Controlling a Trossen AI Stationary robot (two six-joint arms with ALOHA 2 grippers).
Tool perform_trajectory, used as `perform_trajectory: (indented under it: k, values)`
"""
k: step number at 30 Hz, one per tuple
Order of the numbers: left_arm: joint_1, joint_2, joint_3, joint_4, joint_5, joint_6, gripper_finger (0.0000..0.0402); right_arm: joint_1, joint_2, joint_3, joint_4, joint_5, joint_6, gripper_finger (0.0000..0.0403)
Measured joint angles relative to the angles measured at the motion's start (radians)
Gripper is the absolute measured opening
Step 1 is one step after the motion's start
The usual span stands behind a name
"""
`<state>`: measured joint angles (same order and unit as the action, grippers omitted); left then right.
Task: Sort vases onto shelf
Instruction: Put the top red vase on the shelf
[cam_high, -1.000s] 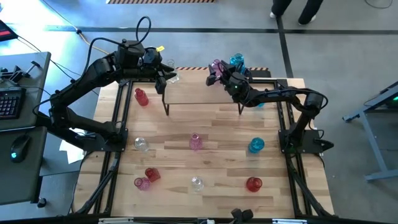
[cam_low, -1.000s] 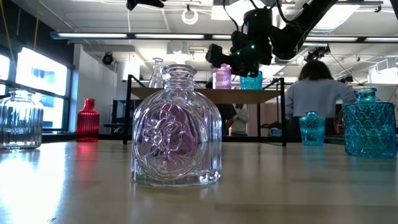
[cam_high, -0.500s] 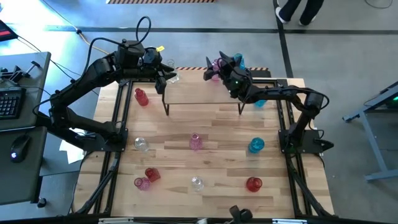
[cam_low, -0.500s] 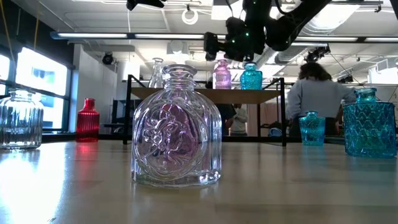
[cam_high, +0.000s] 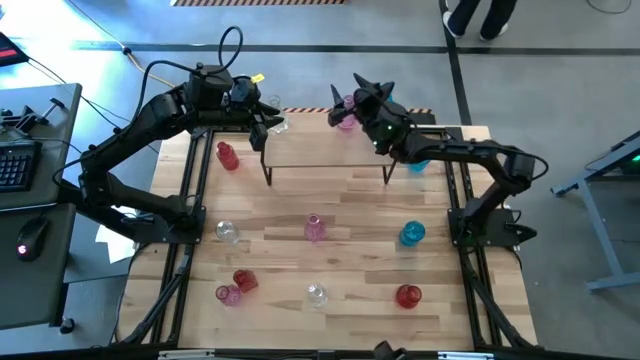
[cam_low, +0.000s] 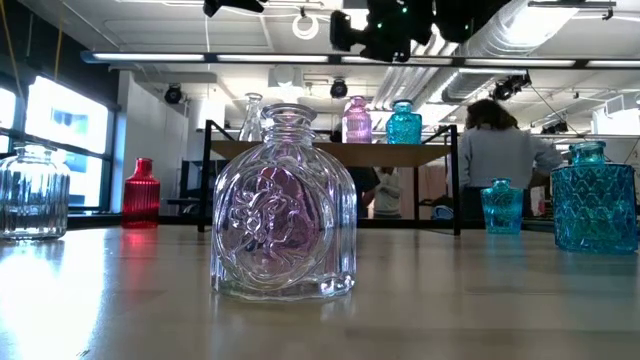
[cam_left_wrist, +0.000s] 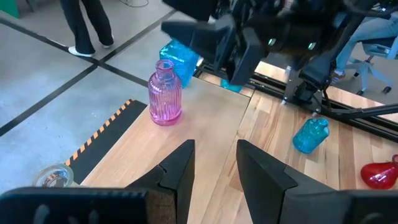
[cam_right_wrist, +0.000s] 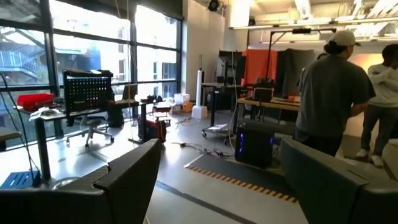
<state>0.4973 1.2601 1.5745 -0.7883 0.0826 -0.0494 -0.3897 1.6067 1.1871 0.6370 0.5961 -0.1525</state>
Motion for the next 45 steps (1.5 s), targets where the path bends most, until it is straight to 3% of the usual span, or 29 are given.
perform_trajectory:
  k: [14,28,35,45]
  values:
    - [0.0,0.0,0.0,0.024,0.0,0.0,0.0111,0.037,-0.157,0.064,-0.396,-0.013,0.066,0.0319]
    - [0.005,0.004,0.001,0.076,-0.006,-0.041,0.0111,0.101,-0.21,0.065,-0.539,-0.014,0.066,0.0319]
    - [0.028,0.004,0.001,-0.045,-0.017,-0.085,0.0106,0.109,-0.231,0.065,-0.581,-0.038,0.064,0.0319]
    - [0.113,0.004,0.001,-0.298,-0.198,-0.156,0.0094,0.103,-0.249,0.064,-0.66,-0.055,0.036,0.0319]
